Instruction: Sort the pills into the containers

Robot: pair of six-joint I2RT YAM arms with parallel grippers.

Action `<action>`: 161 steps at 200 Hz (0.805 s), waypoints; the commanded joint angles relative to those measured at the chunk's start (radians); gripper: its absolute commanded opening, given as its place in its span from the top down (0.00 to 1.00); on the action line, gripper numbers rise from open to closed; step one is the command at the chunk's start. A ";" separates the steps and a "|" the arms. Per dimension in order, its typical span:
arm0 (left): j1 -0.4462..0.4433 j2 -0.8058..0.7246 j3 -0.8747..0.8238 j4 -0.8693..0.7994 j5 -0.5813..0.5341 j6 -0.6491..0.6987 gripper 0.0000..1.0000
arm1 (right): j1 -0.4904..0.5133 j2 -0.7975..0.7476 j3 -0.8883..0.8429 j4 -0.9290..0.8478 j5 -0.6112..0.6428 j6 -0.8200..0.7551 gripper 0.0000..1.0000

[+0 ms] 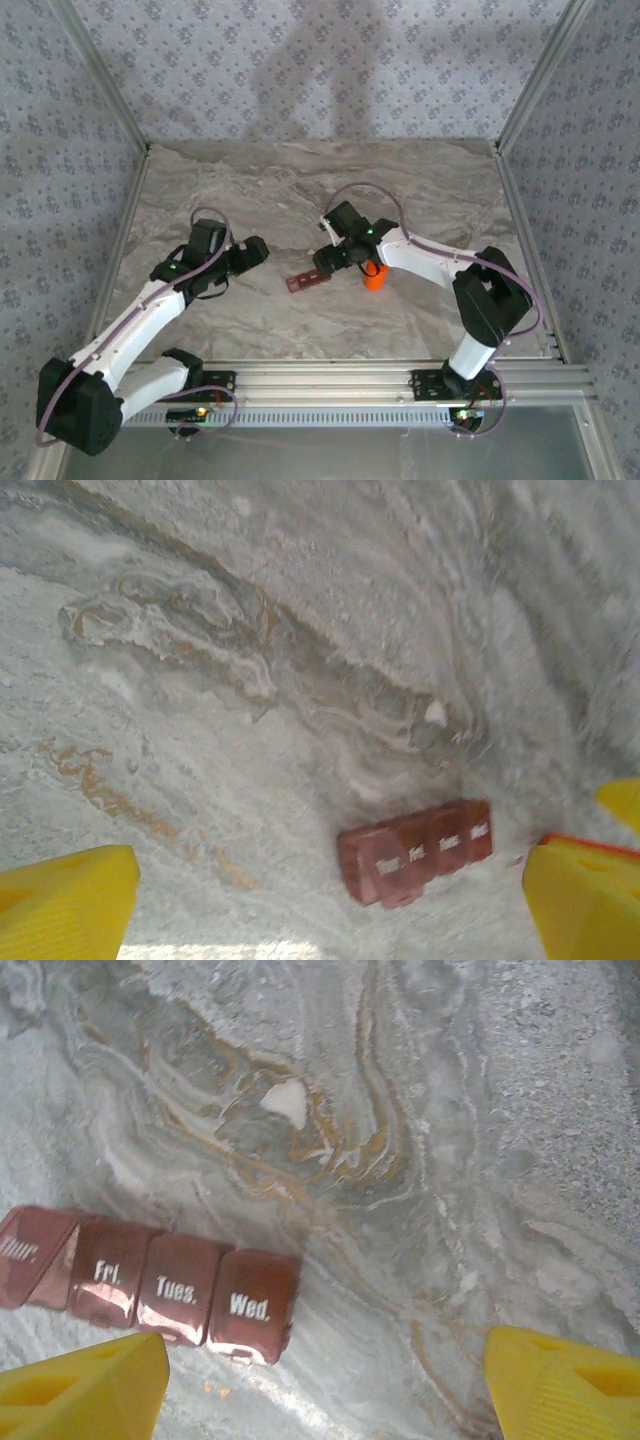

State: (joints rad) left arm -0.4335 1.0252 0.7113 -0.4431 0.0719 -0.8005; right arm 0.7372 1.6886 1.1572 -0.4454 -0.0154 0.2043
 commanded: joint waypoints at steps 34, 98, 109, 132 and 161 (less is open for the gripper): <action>-0.148 0.106 0.082 -0.133 -0.161 0.155 0.02 | -0.016 0.096 0.026 0.026 -0.094 0.038 0.17; -0.283 0.176 0.121 -0.168 -0.273 0.217 0.02 | -0.015 0.136 0.010 0.061 -0.098 0.047 0.17; -0.305 0.187 0.125 -0.169 -0.283 0.229 0.02 | -0.016 0.138 0.004 0.066 -0.100 0.049 0.18; -0.342 0.210 0.129 -0.169 -0.298 0.241 0.02 | -0.014 0.137 -0.008 0.075 -0.104 0.052 0.18; -0.369 0.225 0.122 -0.166 -0.316 0.241 0.02 | -0.012 0.141 -0.014 0.079 -0.108 0.054 0.18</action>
State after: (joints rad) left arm -0.7826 1.2404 0.8135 -0.5831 -0.2024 -0.5835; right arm 0.7223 1.8080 1.1561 -0.3698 -0.1062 0.2409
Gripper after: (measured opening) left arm 0.980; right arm 0.824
